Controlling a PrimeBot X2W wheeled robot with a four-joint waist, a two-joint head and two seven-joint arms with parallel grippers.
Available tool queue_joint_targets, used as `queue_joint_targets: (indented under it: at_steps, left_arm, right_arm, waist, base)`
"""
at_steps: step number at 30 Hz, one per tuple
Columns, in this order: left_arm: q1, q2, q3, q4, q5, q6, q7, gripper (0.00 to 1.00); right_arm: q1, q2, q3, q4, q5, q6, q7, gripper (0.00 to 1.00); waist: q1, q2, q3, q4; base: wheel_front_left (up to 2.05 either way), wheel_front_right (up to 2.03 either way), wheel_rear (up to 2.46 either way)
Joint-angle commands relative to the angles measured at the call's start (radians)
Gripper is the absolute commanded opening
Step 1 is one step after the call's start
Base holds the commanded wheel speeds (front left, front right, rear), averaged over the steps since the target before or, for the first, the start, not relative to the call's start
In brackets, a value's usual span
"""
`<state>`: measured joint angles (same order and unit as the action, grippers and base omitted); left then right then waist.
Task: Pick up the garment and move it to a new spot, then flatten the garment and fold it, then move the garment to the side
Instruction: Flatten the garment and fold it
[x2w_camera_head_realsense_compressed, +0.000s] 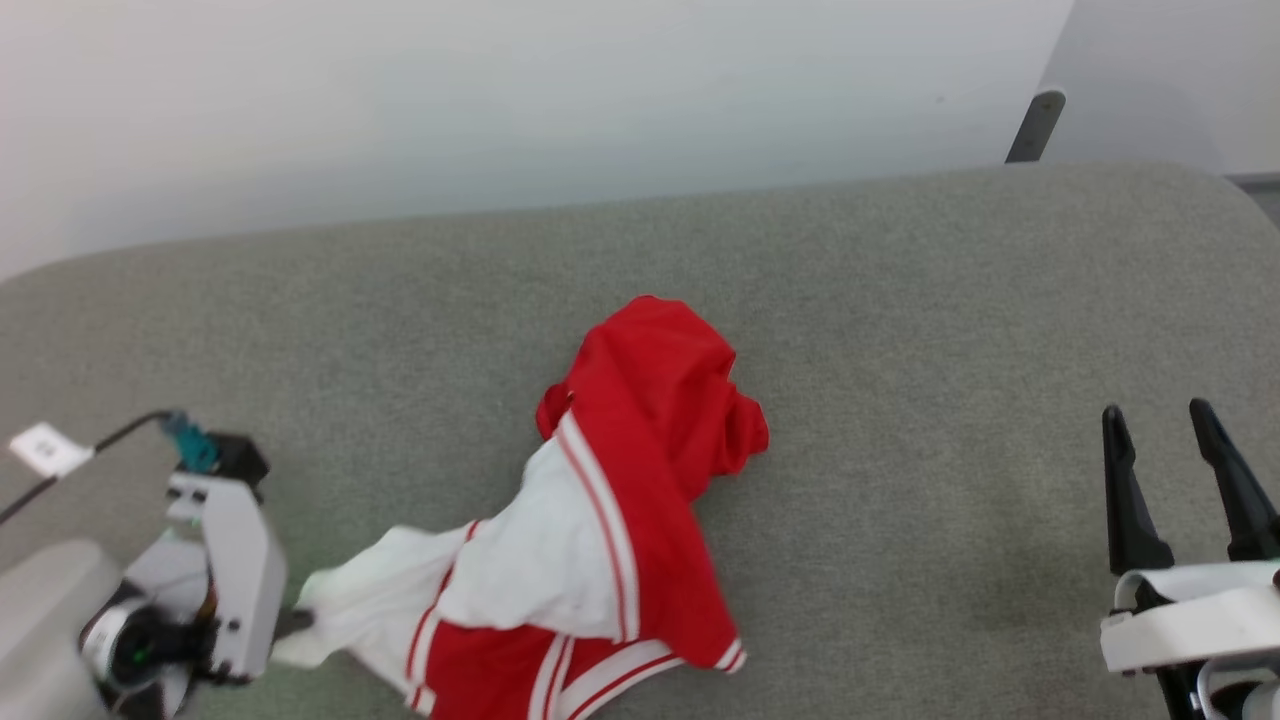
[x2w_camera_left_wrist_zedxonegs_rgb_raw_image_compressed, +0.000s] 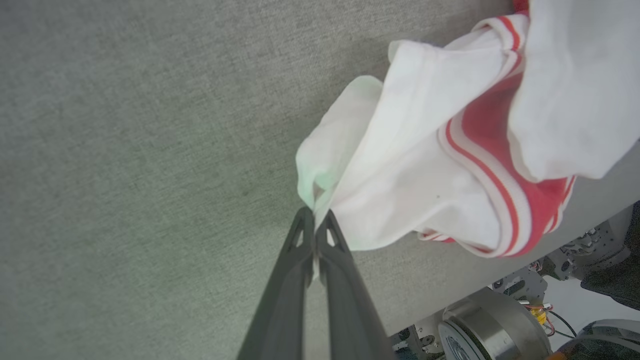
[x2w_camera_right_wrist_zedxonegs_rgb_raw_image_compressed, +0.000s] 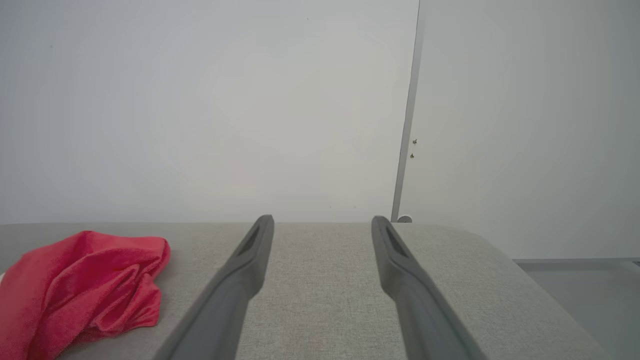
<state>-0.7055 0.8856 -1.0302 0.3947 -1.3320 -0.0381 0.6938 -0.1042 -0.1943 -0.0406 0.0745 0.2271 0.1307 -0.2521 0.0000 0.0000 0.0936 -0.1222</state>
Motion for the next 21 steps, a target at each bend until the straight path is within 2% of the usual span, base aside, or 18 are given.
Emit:
queue_joint_targets:
  at_steps: [1,9,16,21]
  left_arm:
    - [0.025,0.012,-0.005,0.006,0.006,0.01,-0.007,0.0]
    - [0.084,0.043,-0.04,0.069,0.074,0.005,-0.079,0.0]
    - [0.086,0.02,-0.076,0.15,0.149,-0.047,-0.152,0.0]
    - [0.07,-0.017,-0.07,0.207,0.159,-0.069,-0.217,0.0]
  right_arm:
    - [0.02,-0.004,0.002,-0.003,-0.006,0.0,0.004,1.0]
    - [0.038,-0.012,0.004,-0.019,-0.003,0.0,0.023,1.0]
    - [0.05,-0.014,0.009,-0.028,-0.006,0.0,0.038,1.0]
    - [0.053,-0.017,0.02,-0.031,-0.006,0.0,0.045,1.0]
  waist:
    - [0.0,0.0,-0.017,0.005]
    - [0.0,0.0,-0.048,0.005]
    - [0.0,0.0,-0.073,0.008]
    - [0.0,0.0,-0.085,0.017]
  base:
    - [0.0,0.0,0.0]
    - [0.0,0.0,0.0]
    - [0.0,0.0,0.0]
    - [0.0,0.0,0.0]
